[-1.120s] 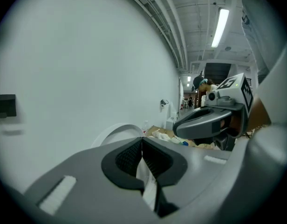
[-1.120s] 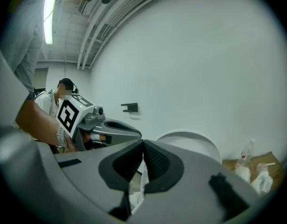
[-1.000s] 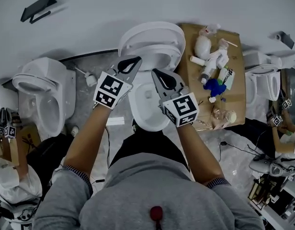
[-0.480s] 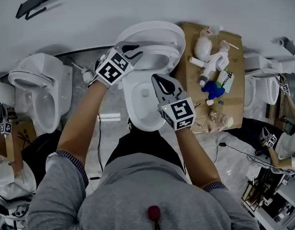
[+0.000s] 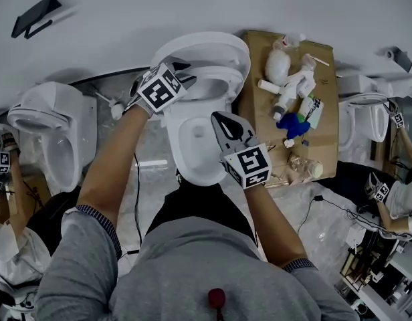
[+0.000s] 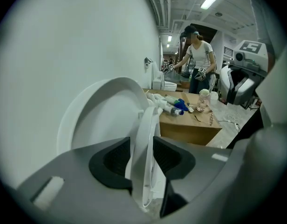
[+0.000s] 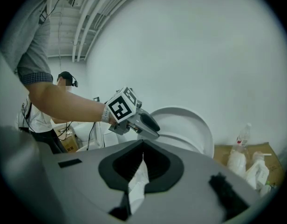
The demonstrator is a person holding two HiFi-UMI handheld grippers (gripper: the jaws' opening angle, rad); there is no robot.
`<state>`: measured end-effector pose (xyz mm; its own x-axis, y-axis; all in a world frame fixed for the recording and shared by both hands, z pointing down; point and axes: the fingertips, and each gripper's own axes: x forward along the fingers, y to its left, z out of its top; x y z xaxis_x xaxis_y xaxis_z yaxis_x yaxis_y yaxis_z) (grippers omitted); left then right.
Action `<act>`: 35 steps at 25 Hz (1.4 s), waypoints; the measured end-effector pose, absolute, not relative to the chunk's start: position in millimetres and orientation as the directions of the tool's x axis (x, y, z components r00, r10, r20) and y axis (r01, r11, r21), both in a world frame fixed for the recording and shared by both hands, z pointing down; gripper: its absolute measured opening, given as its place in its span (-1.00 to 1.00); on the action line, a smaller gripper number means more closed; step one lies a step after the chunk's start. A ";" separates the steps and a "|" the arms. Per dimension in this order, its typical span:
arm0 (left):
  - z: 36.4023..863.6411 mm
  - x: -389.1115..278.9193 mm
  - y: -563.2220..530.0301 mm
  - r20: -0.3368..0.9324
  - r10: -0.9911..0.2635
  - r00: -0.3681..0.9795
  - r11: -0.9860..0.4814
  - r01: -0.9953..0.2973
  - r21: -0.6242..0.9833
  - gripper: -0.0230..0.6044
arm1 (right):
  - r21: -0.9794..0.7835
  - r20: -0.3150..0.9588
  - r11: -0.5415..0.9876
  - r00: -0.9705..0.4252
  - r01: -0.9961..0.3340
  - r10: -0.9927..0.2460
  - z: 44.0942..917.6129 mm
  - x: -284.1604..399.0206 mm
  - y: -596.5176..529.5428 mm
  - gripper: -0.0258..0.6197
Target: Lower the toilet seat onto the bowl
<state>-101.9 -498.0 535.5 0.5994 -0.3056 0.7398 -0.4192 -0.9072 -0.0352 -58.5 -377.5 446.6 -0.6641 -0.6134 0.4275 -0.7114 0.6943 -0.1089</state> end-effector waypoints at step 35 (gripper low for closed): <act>546.7 -81.5 -441.5 0.783 -0.246 0.571 -0.945 -0.319 -0.064 -0.55 | -0.127 0.460 0.656 -0.630 -0.744 -0.626 455.5 -29.8 -312.6 -0.87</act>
